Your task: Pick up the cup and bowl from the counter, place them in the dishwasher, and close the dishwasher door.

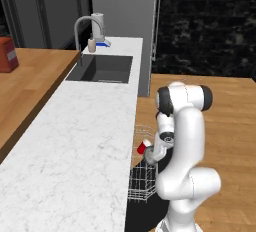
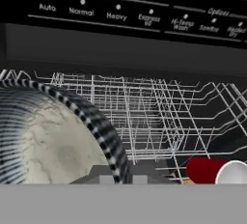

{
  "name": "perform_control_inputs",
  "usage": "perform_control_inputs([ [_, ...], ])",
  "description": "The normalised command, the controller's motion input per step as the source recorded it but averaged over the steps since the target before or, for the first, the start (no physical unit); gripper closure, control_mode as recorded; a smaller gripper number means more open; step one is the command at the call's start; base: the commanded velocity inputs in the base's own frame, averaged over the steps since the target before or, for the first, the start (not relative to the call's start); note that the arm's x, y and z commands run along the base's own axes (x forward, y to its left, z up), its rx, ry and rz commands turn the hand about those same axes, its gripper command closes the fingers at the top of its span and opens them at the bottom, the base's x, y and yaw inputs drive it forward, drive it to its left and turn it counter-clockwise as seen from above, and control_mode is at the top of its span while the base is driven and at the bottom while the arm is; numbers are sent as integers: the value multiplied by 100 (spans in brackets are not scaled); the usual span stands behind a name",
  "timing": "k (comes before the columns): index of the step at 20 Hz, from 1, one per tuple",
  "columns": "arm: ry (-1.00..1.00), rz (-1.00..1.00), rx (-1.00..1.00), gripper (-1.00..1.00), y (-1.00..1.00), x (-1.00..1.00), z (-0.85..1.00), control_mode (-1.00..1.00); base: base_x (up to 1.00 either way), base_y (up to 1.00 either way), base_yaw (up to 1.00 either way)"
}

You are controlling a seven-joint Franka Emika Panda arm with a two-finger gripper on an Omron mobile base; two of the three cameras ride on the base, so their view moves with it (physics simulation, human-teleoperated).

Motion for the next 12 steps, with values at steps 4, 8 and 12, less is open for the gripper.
perform_control_inputs([
  [4, -10, 1, 0, 100, 0, 13, -54, -100, 0, 0, 0],
  [8, -10, 0, 0, 100, 3, 10, -55, -100, 0, 0, 0],
  [12, -12, 3, 0, 100, 0, 0, -53, -100, 0, 0, 0],
])
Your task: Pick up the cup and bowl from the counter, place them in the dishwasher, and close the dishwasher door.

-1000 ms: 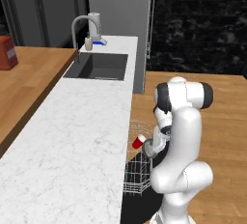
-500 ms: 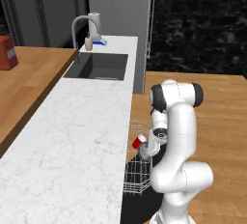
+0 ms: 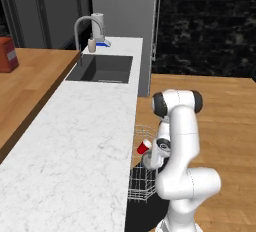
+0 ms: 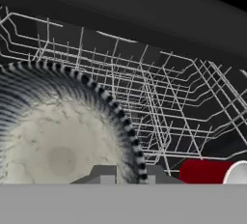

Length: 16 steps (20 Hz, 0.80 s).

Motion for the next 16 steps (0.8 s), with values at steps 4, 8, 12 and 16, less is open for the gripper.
perform_control_inputs([
  [4, -9, 5, 0, 100, 0, 1, -53, -100, 0, 0, 0],
  [8, -11, 7, 0, 100, 0, 0, -48, -100, 0, 0, 0],
  [12, -4, 7, 0, 100, 0, 0, -47, -100, 0, 0, 0],
  [16, -10, 9, 0, 100, -2, 0, -68, -100, 0, 0, 0],
])
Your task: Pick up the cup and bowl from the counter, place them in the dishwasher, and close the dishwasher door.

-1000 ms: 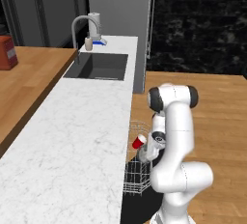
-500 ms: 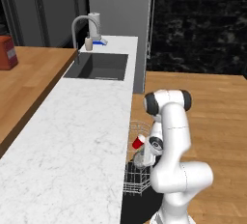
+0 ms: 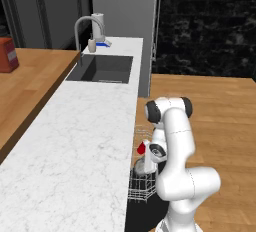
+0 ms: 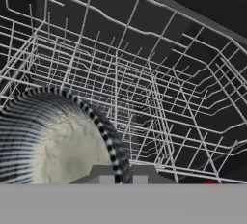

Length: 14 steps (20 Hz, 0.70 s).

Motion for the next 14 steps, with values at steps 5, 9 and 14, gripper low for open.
perform_control_inputs([
  [5, -5, 8, 0, 100, -12, 0, -83, -100, 0, 0, 0],
  [9, -1, 6, 0, -100, -21, 0, -71, -100, 0, 0, 0],
  [14, -17, 2, 6, -100, -41, -4, -17, -100, 0, 0, 0],
])
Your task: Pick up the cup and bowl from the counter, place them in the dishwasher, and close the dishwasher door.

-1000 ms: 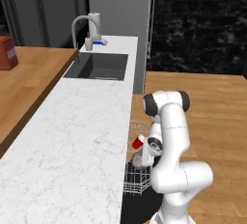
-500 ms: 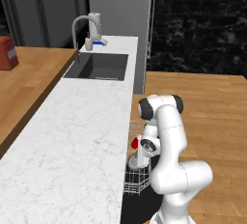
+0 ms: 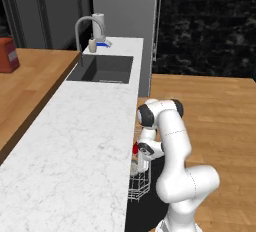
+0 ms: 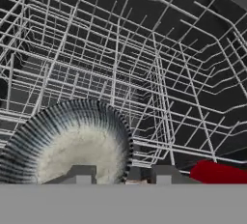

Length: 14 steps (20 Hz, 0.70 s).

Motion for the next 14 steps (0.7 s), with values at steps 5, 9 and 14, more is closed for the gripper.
perform_control_inputs([
  [5, -7, 0, 0, -100, -1, -12, 79, -100, 0, 0, 0],
  [9, -3, 0, -1, -100, -37, -34, 100, -100, 0, 0, 0],
  [14, 0, 0, -17, -100, -82, -38, 100, -100, 0, 0, 0],
])
